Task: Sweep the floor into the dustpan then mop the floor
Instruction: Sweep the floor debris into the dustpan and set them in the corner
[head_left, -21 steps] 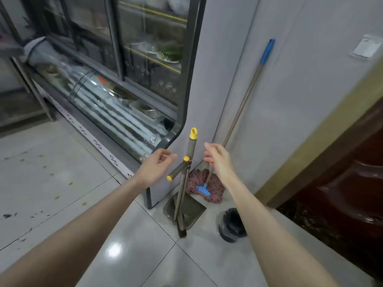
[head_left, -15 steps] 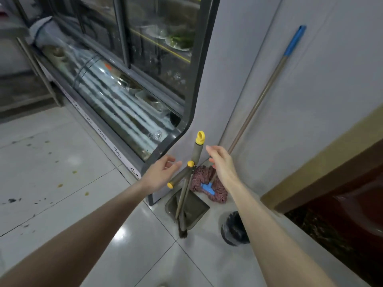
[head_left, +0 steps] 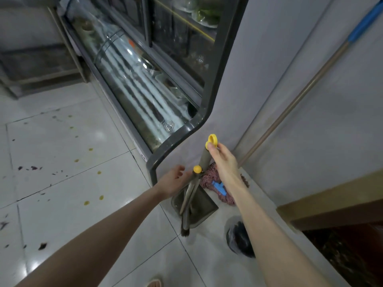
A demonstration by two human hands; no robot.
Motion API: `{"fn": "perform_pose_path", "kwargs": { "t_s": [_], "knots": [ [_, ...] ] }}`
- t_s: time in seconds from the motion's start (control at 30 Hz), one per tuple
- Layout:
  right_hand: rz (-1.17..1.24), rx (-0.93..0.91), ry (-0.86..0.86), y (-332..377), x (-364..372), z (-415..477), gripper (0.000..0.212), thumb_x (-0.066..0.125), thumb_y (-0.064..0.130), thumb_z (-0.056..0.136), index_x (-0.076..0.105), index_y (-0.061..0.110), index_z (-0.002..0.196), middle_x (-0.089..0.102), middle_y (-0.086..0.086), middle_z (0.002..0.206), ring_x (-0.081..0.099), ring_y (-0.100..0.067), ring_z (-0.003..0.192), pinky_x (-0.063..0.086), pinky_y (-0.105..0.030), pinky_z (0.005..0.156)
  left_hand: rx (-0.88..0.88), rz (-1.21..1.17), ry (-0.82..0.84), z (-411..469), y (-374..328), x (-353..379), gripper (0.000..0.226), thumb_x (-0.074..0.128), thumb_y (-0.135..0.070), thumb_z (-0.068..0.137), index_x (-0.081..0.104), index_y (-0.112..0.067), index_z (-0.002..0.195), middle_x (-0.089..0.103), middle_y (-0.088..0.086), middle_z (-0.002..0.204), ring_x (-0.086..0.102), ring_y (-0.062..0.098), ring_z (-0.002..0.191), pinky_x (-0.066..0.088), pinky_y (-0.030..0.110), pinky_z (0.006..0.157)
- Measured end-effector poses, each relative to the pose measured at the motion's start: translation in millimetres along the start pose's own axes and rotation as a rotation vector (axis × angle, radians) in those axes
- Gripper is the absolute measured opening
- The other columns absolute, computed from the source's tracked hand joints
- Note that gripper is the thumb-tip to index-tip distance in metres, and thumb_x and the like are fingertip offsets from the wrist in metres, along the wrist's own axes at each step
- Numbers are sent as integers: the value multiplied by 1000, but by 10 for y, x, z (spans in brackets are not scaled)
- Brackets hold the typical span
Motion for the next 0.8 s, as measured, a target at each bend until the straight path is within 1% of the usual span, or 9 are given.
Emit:
{"fn": "perform_pose_path", "kwargs": {
  "t_s": [0.13,0.17,0.23,0.3,0.4,0.47,0.53,0.67,0.8],
  "knots": [
    [2,-34,43,-52,-21,110,25,58,41,92,67,18,88,61,20,64,56,13,62,43,-3,59,-37,-7,-7,153,72,111,50,42,-52,96,54,-10,121,60,9,117,57,22,102,48,37,93],
    [5,-38,60,-61,-15,114,26,58,40,92,67,15,90,60,19,64,56,12,62,47,-7,62,-46,-12,-8,173,84,126,49,43,-52,95,56,-10,118,61,9,114,58,23,102,48,39,93],
    [20,-40,94,-65,1,99,23,58,39,92,65,17,92,62,18,69,59,9,66,55,-21,74,-56,-31,-14,187,95,146,48,44,-51,96,57,-9,116,61,10,111,58,26,102,48,42,94],
    [29,-36,116,-60,7,73,21,57,39,92,64,19,92,62,13,76,60,7,67,53,-32,80,-52,-42,-20,184,100,165,47,45,-49,96,56,-8,116,61,10,110,59,26,102,49,41,93],
    [19,-39,130,-44,0,35,23,56,40,92,63,18,93,61,12,77,61,6,68,55,-31,78,-28,-72,-32,142,100,202,44,44,-46,97,56,-8,116,61,8,105,59,23,97,49,38,90],
    [15,-28,147,-52,8,-3,28,56,42,92,64,17,100,65,13,83,65,2,77,57,-24,74,-17,-91,-44,102,120,229,43,43,-45,98,57,-7,115,60,7,101,58,20,91,48,36,86],
    [20,-15,152,-57,20,-61,33,56,43,91,64,16,107,67,8,94,66,-5,88,57,-21,75,-11,-106,-66,38,153,251,43,43,-44,98,57,-7,115,60,6,98,56,18,88,47,34,83],
    [31,22,162,-49,48,-152,40,56,44,90,61,13,114,67,-6,108,65,-20,104,55,-35,90,-13,-40,-136,-79,213,267,43,42,-46,97,58,-11,117,62,5,104,58,18,92,48,31,80],
    [46,30,178,-13,77,-246,38,55,46,89,61,14,108,66,-10,110,65,-22,105,56,-35,89,-35,46,-203,-195,263,241,43,41,-51,96,56,-17,116,61,-1,99,60,17,91,48,28,72]
  ]
}}
Point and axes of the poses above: each hand's wrist, its own z-axis towards the middle knuckle, its own x-axis out of the palm, y = z × x, the point moved 6 cm from there along z, towards the middle knuckle
